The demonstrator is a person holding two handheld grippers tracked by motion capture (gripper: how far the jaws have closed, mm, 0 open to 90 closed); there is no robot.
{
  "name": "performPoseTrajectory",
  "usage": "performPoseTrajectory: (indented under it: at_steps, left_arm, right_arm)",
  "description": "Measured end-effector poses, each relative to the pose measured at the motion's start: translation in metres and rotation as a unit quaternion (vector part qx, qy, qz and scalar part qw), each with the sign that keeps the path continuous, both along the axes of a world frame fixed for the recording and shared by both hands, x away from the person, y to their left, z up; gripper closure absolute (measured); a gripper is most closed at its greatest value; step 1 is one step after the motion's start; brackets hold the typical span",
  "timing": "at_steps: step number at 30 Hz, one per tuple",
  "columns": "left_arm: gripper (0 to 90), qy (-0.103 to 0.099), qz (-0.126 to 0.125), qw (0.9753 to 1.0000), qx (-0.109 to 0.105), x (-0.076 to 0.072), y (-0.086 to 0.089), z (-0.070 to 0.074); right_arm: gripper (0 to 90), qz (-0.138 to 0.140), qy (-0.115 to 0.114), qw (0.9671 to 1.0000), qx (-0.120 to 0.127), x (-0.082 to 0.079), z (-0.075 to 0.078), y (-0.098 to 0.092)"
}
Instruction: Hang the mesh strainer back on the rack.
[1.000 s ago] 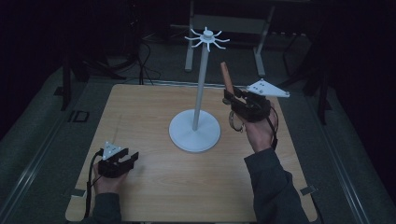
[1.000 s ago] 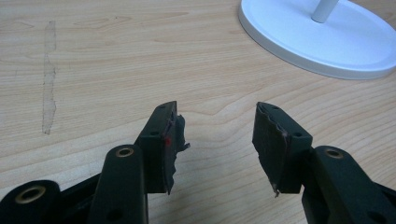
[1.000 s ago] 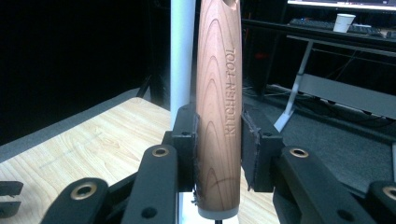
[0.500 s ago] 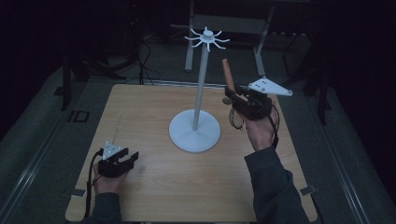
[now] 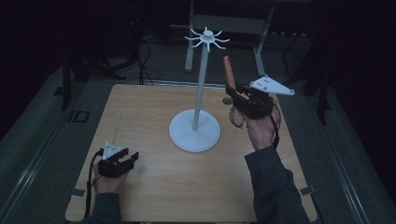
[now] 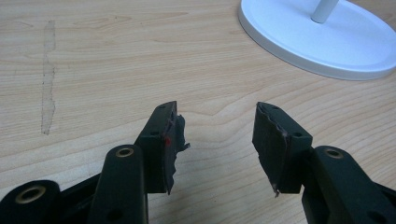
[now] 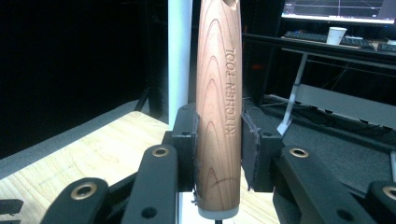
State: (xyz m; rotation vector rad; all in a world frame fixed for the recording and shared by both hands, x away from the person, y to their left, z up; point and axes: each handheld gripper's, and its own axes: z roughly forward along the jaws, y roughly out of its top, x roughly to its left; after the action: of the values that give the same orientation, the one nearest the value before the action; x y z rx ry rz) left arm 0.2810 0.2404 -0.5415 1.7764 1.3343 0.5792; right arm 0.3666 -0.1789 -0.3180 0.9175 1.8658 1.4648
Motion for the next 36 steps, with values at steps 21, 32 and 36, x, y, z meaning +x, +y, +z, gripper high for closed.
performPoseTrajectory:
  at_steps: [21, 32, 36]
  left_arm:
    - [50.6, 0.0, -0.001, 1.0, -0.002, 0.0, 0.0, 0.0]
    - [50.7, -0.001, 0.0, 1.0, -0.004, 0.0, 0.0, 0.0]
    - [50.6, -0.001, 0.0, 1.0, -0.004, 0.0, 0.0, 0.001]
  right_arm:
    - [69.4, -0.003, -0.008, 0.9998, 0.017, -0.001, 0.005, -0.005]
    - [69.4, -0.006, -0.014, 0.9996, 0.025, -0.002, 0.008, -0.004]
    - [69.4, -0.002, -0.015, 0.9995, 0.029, -0.002, 0.01, -0.003]
